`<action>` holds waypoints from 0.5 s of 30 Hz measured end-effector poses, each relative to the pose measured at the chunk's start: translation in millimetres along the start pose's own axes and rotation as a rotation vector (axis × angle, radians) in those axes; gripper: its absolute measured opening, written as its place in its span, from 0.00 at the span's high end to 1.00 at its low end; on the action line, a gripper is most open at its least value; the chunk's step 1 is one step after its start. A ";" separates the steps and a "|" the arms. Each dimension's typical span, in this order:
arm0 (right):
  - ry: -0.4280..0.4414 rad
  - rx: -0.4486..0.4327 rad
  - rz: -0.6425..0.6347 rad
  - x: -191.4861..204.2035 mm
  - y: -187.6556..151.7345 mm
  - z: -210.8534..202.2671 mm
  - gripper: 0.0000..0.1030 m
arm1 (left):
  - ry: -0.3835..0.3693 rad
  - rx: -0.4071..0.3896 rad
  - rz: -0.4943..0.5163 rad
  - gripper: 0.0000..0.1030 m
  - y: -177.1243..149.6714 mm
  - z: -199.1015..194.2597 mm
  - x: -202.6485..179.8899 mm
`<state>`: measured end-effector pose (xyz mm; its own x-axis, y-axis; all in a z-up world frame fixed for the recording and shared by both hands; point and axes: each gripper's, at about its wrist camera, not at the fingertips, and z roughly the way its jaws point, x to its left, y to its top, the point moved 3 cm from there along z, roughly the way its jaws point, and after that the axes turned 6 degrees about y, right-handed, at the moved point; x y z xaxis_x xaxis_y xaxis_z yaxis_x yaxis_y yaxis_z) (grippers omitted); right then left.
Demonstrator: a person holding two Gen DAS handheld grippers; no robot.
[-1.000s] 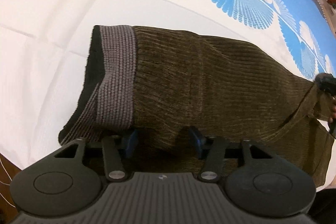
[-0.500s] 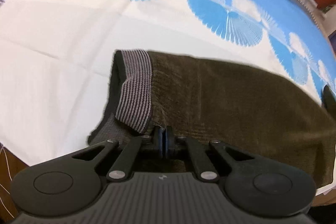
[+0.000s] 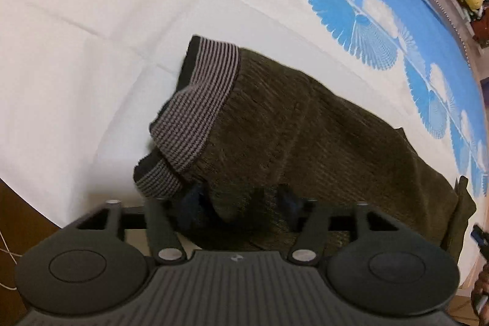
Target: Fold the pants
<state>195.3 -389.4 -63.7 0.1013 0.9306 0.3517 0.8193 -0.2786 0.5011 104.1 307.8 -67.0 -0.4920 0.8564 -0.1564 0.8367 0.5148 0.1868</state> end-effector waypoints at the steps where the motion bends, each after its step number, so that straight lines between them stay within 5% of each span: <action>1: -0.002 -0.019 0.007 0.0 5.4 6.7 0.60 | 0.013 0.006 -0.002 0.36 0.7 3.3 -1.4; 8: -0.114 0.072 -0.119 20.3 15.0 84.3 0.54 | 0.105 0.014 -0.061 0.41 14.0 18.7 3.4; 12: -0.238 0.124 -0.202 21.8 17.3 110.4 0.57 | 0.143 -0.005 -0.078 0.78 19.6 17.7 4.0; 14: -0.265 0.129 -0.203 17.7 19.4 114.3 0.94 | 0.143 -0.029 -0.083 0.83 23.3 12.0 2.1; 15: -0.255 0.121 -0.174 15.9 22.4 112.6 0.93 | 0.149 -0.058 -0.077 0.85 25.7 6.7 -0.4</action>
<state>278.9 -354.1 -135.9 0.0794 0.9955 0.0525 0.8965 -0.0943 0.4330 127.5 320.4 -68.6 -0.5877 0.8086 -0.0281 0.7822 0.5767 0.2357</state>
